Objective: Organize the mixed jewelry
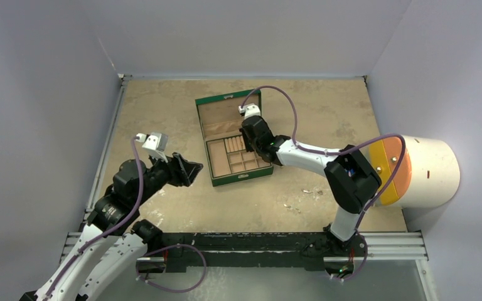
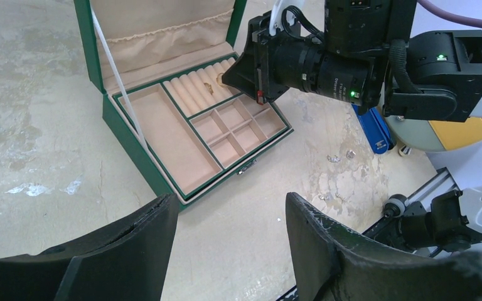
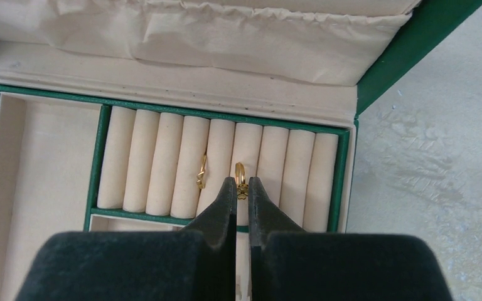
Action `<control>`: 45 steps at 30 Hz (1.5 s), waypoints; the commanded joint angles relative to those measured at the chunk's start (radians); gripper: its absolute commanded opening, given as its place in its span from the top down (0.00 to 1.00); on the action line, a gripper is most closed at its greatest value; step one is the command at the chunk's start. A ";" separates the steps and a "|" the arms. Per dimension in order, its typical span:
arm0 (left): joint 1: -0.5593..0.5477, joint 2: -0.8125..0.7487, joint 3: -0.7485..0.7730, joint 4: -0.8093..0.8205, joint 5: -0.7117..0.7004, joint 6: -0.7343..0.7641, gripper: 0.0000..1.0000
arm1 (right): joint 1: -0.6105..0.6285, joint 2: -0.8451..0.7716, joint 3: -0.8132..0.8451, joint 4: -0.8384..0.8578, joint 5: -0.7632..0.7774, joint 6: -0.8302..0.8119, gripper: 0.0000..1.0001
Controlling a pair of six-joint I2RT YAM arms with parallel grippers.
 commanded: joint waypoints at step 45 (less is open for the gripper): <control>0.025 0.008 0.024 0.052 0.037 0.017 0.36 | -0.005 -0.285 -0.041 -0.078 -0.057 0.114 0.66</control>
